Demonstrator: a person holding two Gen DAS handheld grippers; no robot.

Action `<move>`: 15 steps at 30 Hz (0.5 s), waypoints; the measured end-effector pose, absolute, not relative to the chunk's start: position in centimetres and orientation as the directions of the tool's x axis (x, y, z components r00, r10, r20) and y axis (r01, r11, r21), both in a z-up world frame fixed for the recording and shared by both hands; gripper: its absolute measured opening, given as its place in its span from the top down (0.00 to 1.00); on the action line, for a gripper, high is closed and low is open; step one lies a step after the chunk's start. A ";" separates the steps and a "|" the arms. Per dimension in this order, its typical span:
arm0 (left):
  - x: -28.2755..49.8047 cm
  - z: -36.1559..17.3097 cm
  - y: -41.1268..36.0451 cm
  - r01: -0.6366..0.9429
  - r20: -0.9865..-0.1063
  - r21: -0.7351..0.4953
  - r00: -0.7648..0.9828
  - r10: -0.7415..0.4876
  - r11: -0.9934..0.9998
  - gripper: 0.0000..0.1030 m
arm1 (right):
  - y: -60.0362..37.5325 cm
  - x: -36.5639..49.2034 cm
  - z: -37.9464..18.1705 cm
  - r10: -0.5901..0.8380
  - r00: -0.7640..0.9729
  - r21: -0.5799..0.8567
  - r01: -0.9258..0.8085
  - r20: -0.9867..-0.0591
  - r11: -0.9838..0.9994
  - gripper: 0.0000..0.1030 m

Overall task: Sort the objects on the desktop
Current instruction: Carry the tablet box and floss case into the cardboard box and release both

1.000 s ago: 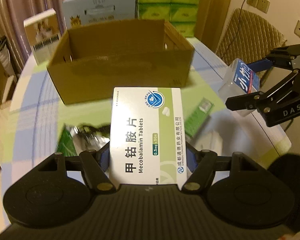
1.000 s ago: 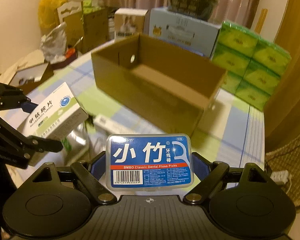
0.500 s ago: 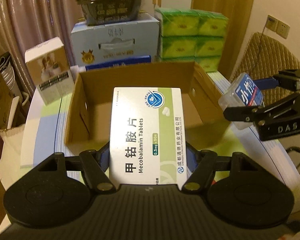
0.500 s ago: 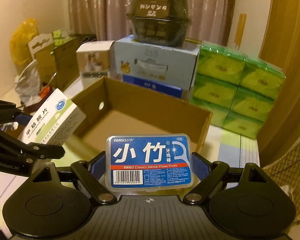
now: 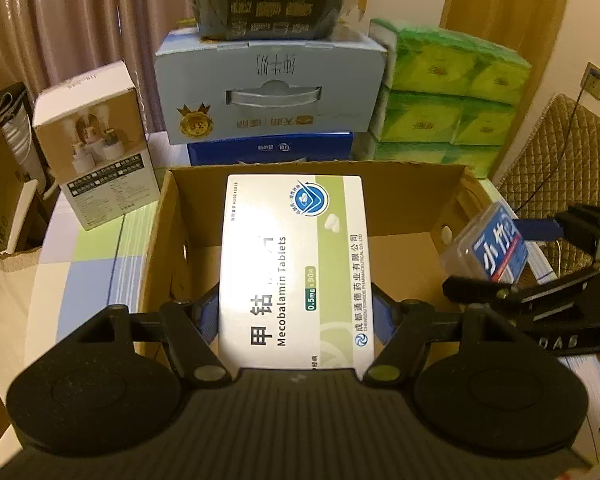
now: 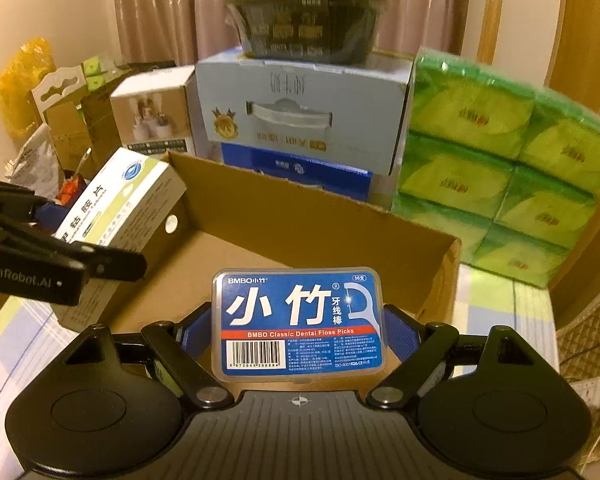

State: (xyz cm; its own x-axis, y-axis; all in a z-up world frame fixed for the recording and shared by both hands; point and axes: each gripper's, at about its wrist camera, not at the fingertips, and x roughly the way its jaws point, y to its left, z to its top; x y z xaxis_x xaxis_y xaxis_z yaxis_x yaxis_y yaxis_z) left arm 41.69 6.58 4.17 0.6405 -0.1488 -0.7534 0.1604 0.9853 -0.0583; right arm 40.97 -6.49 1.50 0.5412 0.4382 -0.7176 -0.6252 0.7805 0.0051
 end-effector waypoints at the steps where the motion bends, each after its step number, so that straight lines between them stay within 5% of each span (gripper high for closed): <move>1: 42.0 3.8 6.6 0.161 -0.757 -0.061 0.636 -0.151 0.985 0.35 | -6.4 41.2 1.1 0.436 0.538 0.004 -0.627 -0.722 0.779 0.18; 15: 44.6 0.1 6.2 0.153 -0.787 -0.091 0.595 -0.165 0.984 0.31 | -6.4 42.8 -2.6 0.408 0.510 0.008 -0.618 -0.757 0.786 0.18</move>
